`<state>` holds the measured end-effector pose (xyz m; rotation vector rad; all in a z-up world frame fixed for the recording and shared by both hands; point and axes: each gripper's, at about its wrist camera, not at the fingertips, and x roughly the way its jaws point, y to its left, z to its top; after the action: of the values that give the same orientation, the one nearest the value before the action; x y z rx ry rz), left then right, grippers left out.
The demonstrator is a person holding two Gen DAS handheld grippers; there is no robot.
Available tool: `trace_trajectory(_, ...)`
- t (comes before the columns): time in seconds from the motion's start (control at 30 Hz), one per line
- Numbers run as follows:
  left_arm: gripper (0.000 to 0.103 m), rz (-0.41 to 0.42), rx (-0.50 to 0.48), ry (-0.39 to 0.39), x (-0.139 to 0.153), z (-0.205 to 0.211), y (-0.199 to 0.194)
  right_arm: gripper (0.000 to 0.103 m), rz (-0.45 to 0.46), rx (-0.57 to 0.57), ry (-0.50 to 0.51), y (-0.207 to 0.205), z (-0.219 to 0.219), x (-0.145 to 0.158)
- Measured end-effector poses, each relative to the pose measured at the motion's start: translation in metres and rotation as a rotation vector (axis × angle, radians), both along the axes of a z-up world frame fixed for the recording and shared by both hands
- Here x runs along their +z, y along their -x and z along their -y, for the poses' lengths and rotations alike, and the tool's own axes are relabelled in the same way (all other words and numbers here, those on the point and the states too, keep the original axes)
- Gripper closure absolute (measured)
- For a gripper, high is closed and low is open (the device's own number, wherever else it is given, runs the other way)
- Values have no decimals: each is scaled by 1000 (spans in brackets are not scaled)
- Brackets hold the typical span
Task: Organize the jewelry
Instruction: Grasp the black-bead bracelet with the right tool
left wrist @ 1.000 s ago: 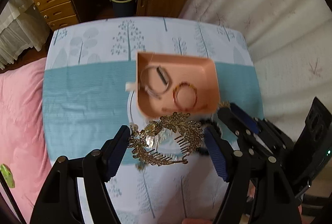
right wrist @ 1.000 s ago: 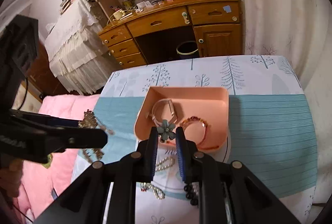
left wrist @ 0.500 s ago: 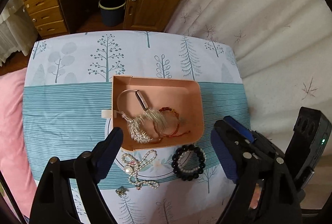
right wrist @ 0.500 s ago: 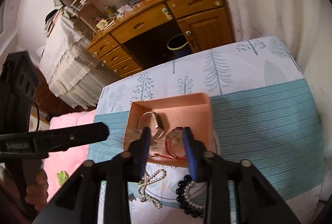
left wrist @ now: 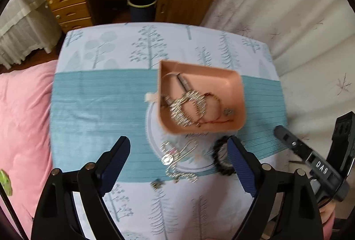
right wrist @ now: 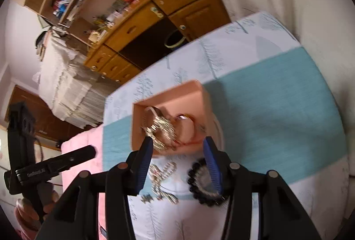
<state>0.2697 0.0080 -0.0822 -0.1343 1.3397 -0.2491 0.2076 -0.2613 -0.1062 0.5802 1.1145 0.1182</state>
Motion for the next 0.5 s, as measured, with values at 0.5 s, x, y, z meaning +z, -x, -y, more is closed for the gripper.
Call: trace_trajectory(0.5, 23, -6, 24, -72, -85, -28, 89, 63, -88, 33, 150, 53, -12, -63)
